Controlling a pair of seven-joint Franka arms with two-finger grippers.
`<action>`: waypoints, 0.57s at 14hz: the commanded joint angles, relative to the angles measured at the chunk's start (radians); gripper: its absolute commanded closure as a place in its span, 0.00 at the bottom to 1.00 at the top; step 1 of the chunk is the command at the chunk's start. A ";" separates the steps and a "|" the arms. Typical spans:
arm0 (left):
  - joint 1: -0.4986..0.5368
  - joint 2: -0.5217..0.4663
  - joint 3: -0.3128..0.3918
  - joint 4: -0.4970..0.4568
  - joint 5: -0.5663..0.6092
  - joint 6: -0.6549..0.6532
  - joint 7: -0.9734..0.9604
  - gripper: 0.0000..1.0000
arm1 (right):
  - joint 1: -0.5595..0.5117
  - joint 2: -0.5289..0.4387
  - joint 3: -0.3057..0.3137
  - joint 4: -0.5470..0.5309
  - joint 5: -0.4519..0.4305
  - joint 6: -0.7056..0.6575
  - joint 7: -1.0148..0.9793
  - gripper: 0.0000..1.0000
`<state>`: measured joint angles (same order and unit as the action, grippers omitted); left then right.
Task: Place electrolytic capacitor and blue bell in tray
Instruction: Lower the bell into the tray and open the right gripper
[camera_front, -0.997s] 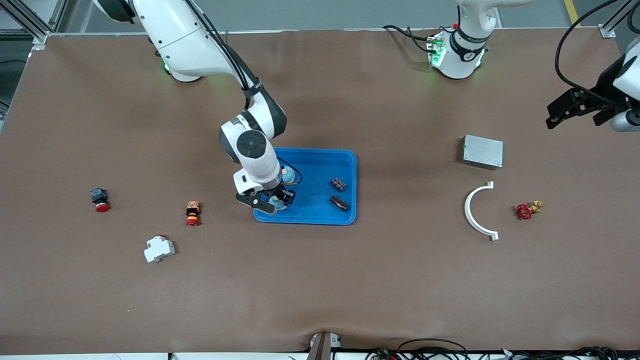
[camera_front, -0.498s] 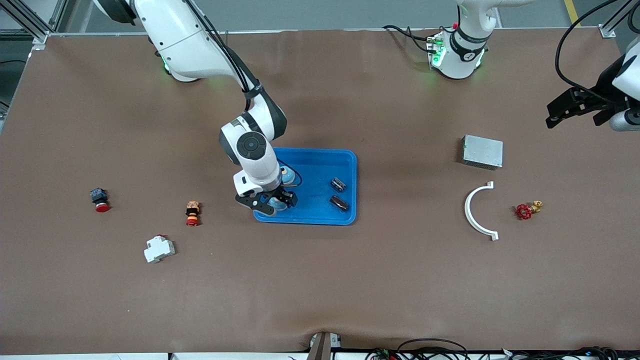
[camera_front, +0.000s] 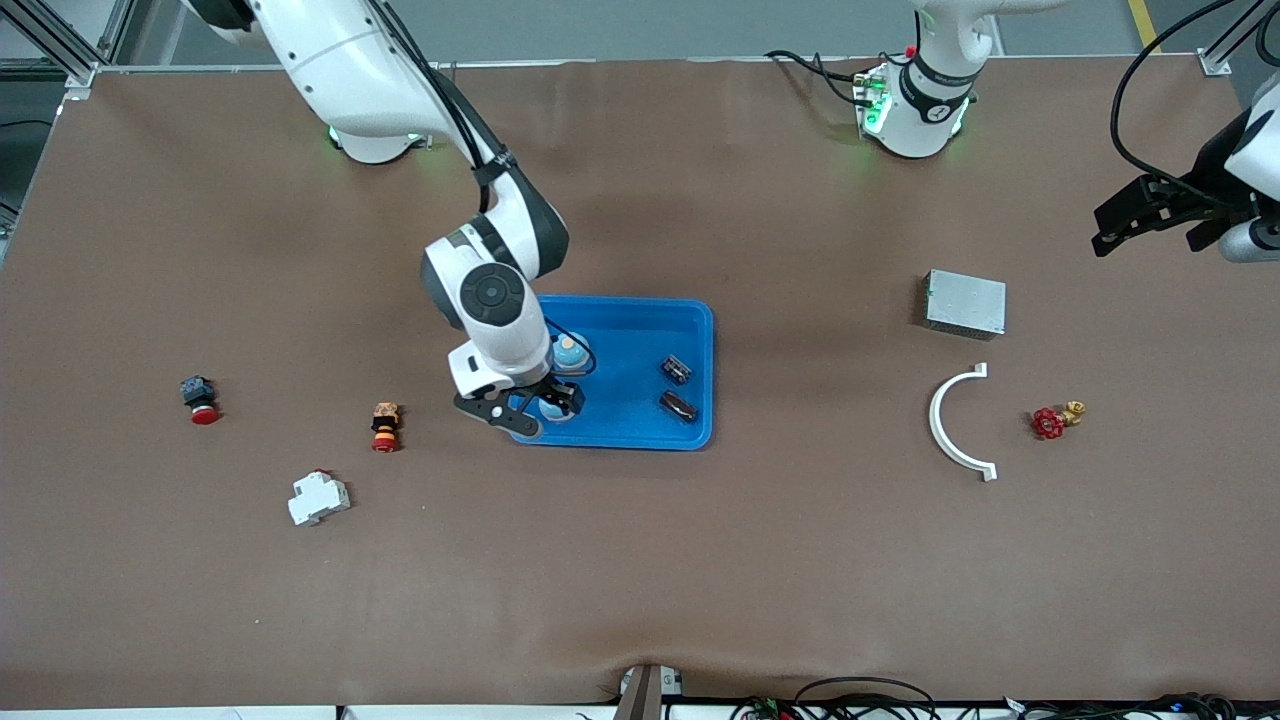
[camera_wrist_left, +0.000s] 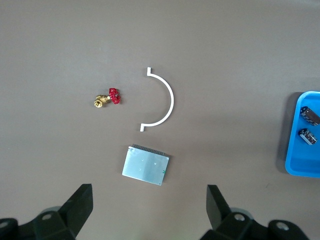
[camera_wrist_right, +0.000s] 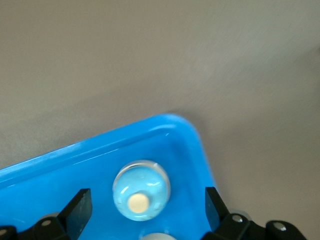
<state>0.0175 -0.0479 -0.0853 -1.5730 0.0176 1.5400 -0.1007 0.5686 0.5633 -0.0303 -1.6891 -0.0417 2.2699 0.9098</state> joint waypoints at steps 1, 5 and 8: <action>-0.007 -0.015 0.007 -0.002 -0.015 -0.024 0.022 0.00 | -0.076 -0.107 0.012 -0.018 -0.018 -0.136 -0.162 0.00; -0.010 -0.015 0.007 -0.002 -0.015 -0.032 0.021 0.00 | -0.241 -0.239 0.012 -0.018 -0.020 -0.288 -0.490 0.00; -0.010 -0.015 0.007 -0.002 -0.015 -0.032 0.019 0.00 | -0.363 -0.318 0.012 -0.017 -0.020 -0.372 -0.667 0.00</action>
<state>0.0133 -0.0479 -0.0858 -1.5731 0.0176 1.5236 -0.1006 0.2735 0.3060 -0.0399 -1.6821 -0.0438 1.9378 0.3316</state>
